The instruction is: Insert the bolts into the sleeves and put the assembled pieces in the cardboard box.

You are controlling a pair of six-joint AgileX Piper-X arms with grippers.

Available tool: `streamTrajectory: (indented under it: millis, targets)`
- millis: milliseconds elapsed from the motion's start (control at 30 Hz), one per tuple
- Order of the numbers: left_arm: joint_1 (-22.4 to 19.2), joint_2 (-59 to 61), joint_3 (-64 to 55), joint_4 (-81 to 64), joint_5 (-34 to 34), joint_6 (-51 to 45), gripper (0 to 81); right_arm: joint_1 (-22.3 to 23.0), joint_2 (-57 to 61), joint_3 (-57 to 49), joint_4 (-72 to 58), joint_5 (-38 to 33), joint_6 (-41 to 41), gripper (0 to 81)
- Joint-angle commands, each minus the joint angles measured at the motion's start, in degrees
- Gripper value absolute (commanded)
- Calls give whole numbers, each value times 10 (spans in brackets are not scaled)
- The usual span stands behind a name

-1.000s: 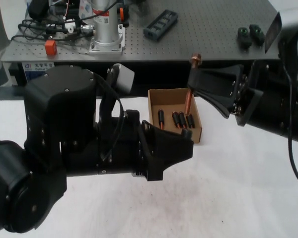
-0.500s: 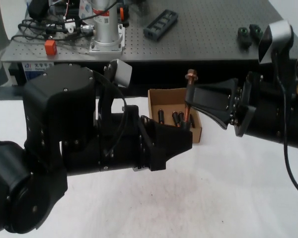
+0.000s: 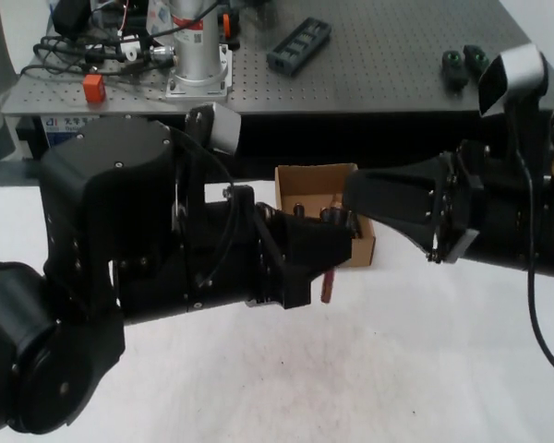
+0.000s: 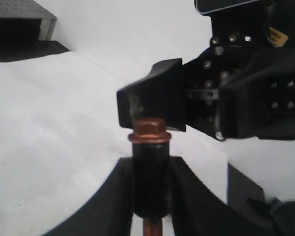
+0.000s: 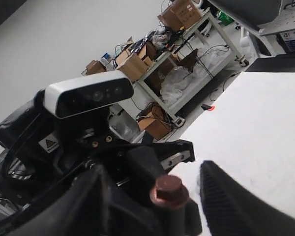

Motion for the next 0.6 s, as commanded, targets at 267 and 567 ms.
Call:
streamTrajectory:
  millis: [267, 567]
  targets:
    - [45, 173, -179, 59, -240, -47, 7, -145, -93, -2, 239, 1, -65, 377]
    - [50, 500, -619, 426, -287, 87, 7, -146, -182, -2, 344, 58, -92, 377]
